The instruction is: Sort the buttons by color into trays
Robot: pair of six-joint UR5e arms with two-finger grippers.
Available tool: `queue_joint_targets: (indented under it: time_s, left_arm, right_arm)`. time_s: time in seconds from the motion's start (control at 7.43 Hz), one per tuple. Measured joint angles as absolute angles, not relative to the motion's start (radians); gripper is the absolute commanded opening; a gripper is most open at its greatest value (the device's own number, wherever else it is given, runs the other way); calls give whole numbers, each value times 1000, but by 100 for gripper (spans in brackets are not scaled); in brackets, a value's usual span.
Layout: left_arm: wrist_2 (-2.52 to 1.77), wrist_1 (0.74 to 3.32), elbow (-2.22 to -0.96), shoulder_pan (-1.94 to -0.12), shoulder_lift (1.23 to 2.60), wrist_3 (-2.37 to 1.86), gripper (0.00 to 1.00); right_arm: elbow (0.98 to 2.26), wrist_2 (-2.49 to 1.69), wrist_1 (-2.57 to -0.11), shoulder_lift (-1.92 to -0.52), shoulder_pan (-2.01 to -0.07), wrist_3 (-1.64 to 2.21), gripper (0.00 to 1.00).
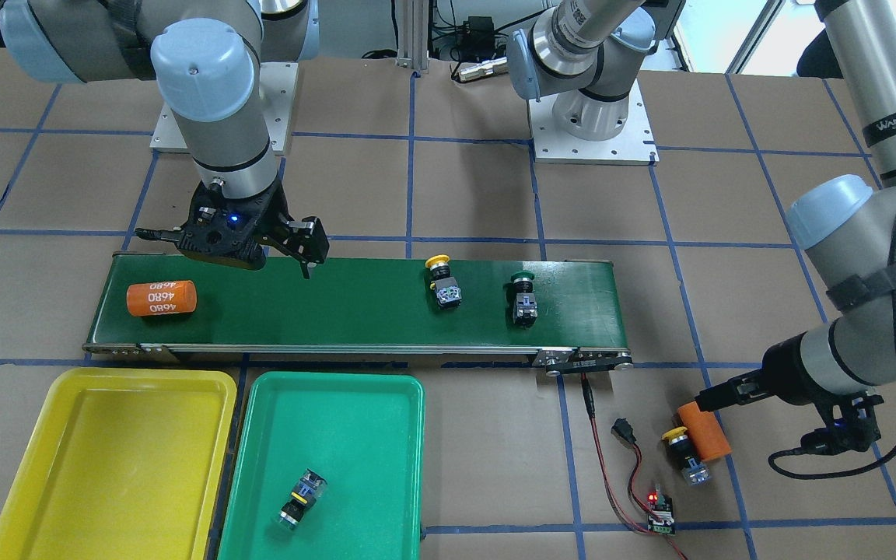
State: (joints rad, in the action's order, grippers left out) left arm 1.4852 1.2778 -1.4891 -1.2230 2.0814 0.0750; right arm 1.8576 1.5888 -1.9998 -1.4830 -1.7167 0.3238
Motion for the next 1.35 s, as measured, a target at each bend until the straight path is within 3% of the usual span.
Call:
queue_joint_targets:
  time_s: [1.35]
  left_arm:
    - [1486,1129,-1503,-1208,2208,31,100]
  right_arm:
    - [1865,1575,-1976,-1473,-1726,324,100]
